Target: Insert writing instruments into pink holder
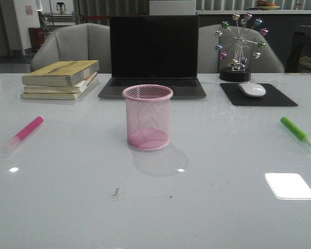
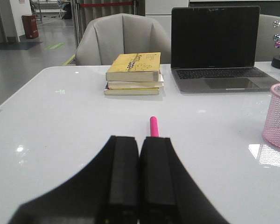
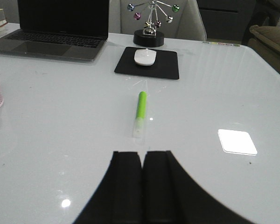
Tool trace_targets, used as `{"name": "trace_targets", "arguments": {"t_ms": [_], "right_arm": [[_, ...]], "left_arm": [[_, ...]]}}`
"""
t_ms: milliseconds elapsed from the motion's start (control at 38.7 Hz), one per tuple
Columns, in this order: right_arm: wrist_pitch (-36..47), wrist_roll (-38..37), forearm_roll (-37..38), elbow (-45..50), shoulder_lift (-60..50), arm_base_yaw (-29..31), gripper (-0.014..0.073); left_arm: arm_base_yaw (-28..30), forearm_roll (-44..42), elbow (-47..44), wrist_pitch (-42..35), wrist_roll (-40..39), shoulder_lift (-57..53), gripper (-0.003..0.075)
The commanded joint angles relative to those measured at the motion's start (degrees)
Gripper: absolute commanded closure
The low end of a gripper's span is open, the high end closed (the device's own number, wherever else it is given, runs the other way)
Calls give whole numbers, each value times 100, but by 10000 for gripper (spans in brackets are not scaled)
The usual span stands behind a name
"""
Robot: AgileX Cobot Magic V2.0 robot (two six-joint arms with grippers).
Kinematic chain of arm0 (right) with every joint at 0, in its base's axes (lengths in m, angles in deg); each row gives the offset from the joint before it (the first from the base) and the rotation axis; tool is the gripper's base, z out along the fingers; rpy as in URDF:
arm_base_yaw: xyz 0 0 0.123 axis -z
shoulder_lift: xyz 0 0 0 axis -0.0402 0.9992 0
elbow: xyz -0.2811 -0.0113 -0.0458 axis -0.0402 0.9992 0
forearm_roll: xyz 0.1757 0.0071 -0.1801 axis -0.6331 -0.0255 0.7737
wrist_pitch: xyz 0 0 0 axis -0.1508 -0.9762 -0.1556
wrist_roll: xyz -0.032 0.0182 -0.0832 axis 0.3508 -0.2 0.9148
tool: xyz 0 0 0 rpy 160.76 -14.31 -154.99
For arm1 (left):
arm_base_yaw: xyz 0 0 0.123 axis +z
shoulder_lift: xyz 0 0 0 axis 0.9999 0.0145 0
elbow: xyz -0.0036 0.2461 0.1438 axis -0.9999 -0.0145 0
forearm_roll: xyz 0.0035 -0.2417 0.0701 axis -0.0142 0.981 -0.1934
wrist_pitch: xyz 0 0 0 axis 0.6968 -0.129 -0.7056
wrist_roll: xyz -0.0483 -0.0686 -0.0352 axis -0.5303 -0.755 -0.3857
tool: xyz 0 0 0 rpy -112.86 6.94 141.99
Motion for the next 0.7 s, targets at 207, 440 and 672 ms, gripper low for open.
{"name": "trace_targets", "arguments": {"t_ms": [207, 440, 672], "right_arm": [[498, 8, 68, 10, -109, -6, 556], [498, 8, 68, 10, -109, -6, 556], [497, 8, 75, 10, -110, -6, 556]], "left_arm": [[-29, 54, -23, -490, -9, -127, 629], [-29, 54, -23, -490, -9, -127, 629], [-29, 54, -23, -529, -9, -127, 629]]}}
